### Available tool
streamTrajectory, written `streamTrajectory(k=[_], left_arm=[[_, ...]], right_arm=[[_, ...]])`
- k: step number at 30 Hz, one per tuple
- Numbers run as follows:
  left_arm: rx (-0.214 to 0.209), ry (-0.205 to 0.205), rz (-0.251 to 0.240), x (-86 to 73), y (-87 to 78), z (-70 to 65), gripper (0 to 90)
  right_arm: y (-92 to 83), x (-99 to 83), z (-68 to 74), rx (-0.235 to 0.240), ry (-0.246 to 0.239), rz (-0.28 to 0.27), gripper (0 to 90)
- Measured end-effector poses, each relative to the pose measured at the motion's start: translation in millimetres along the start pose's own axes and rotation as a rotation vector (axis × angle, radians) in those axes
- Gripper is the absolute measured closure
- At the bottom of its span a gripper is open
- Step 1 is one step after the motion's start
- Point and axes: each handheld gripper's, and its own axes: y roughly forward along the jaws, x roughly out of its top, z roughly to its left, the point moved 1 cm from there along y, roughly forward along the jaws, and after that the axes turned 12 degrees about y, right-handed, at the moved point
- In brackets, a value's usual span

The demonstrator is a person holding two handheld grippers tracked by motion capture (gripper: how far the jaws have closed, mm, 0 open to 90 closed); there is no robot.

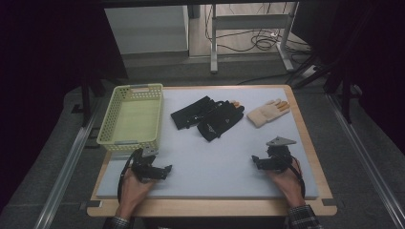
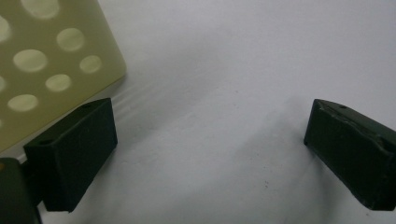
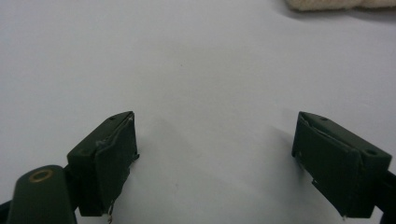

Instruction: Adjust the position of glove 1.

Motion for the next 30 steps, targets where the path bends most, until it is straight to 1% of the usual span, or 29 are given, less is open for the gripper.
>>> streamTrajectory(k=[26, 30], left_arm=[[-0.006, -0.008, 0.001, -0.2, 0.3, 0.6, 2.7], [-0.006, -0.004, 0.001, -0.2, 0.3, 0.8, 2.7]], right_arm=[[0.0, 0.2, -0.3, 0.001, 0.004, 0.002, 13.5], [-0.1, 0.3, -0.4, 0.003, 0.004, 0.003, 13.7]])
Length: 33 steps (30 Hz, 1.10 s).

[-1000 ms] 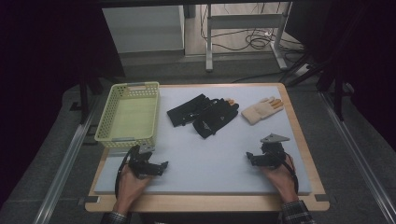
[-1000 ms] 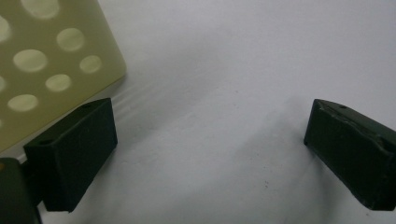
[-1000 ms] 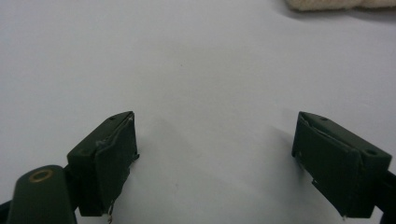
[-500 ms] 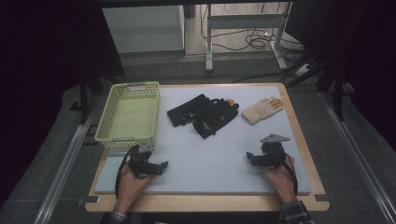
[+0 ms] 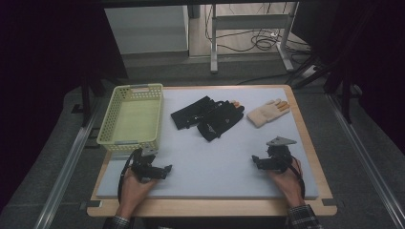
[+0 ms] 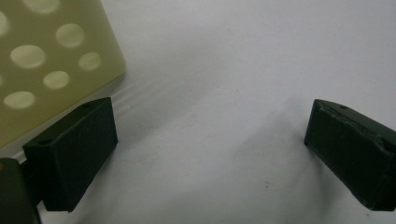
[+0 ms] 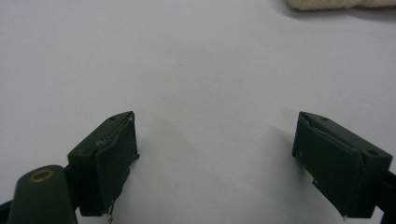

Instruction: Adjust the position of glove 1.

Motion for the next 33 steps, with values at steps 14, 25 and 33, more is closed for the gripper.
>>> streamTrajectory(k=[14, 25, 33], left_arm=[[0.001, -0.004, 0.0, -0.1, -0.1, -0.3, 2.7], [0.0, -0.004, 0.0, -0.1, -0.1, -0.2, 2.7], [0.0, -0.004, 0.0, -0.1, 0.0, -0.2, 2.7]], right_arm=[[15.3, 40.1, 28.8, 0.17, -0.039, 0.003, 42.4], [59.0, 78.5, 79.8, 0.302, -0.097, 0.03, 62.4], [95.6, 108.8, 120.0, 0.327, -0.16, 0.022, 68.6]])
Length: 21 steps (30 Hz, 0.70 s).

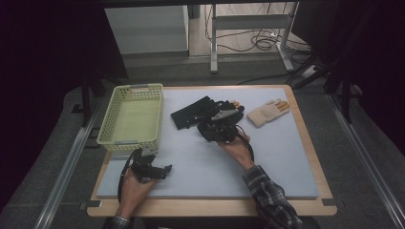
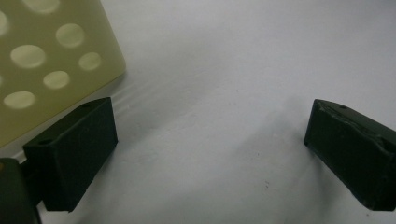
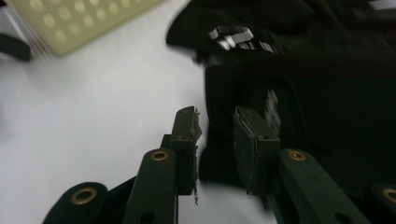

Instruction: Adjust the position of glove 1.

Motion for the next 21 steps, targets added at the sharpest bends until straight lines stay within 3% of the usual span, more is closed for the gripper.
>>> streamTrajectory(k=[4, 9, 17, 21], left_arm=[[0.0, 0.002, 0.002, 0.0, 0.0, 0.2, 2.7], [-0.002, -0.001, 0.0, 0.0, 0.1, 0.0, 2.7], [-0.003, -0.002, 0.0, 0.0, 0.1, 0.2, 2.7], [-0.003, -0.002, -0.002, -0.1, 0.2, 0.1, 2.7]], right_arm=[[17.3, 18.0, 8.4, 0.023, -0.007, -0.011, 68.6], [36.1, 37.7, 8.8, 0.004, -0.012, -0.027, 63.7], [62.7, 60.9, -7.6, -0.093, -0.002, -0.052, 44.8], [79.6, 63.7, -14.4, -0.133, -0.014, -0.015, 40.4]])
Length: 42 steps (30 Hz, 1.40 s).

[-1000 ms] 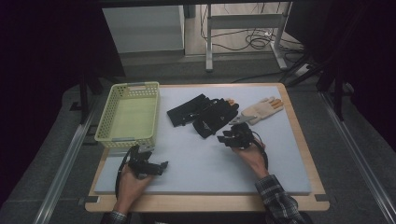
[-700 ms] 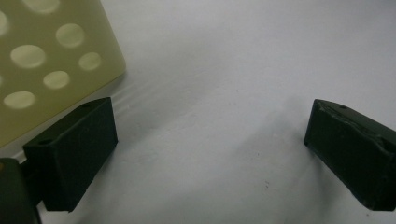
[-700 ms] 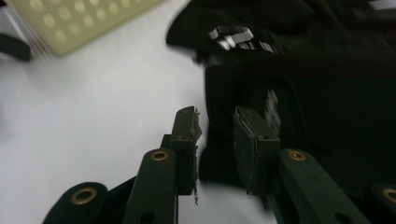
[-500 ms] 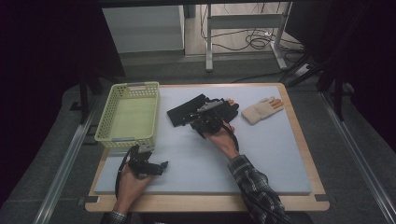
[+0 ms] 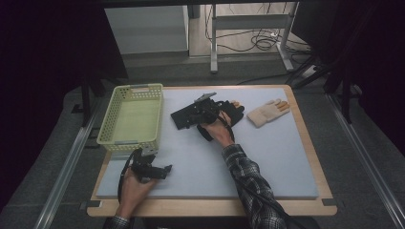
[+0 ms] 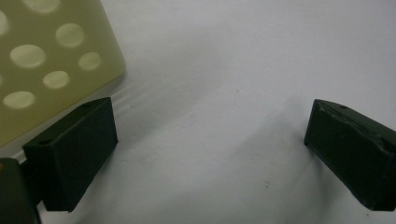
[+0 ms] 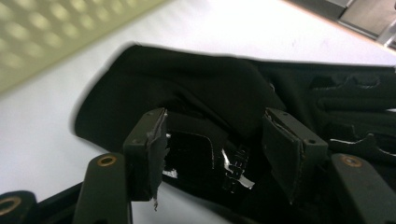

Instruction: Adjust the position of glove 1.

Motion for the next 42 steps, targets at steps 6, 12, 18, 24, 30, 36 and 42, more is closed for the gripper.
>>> streamTrajectory(k=[6, 12, 18, 24, 30, 36, 42], left_arm=[[0.001, 0.0, 0.0, 0.0, 0.0, -0.1, 2.7], [0.002, 0.001, 0.0, 0.0, 0.0, -0.2, 2.7], [0.001, 0.0, 0.0, 0.0, 0.1, -0.1, 2.7], [0.0, 0.001, 0.001, 0.1, 0.0, 0.0, 2.7], [0.001, 0.001, 0.001, 0.0, 0.0, -0.1, 2.7], [0.001, 0.002, 0.002, 0.0, 0.0, 0.1, 2.7], [0.002, 0.003, 0.002, 0.0, 0.0, 0.1, 2.7]], right_arm=[[11.2, -6.0, 1.5, -0.079, -0.065, 0.013, 53.0], [10.9, -6.2, 8.6, -0.161, -0.092, 0.034, 73.9], [5.0, -1.8, 2.1, -0.083, -0.031, 0.028, 82.1], [-10.4, 9.7, -0.2, -0.048, -0.027, -0.012, 82.3], [-36.8, 21.3, -0.8, 0.0, -0.018, -0.058, 82.3], [-64.4, 28.7, 7.4, 0.037, -0.041, -0.093, 82.3], [-91.9, 36.4, 17.9, 0.082, -0.067, -0.133, 82.3]])
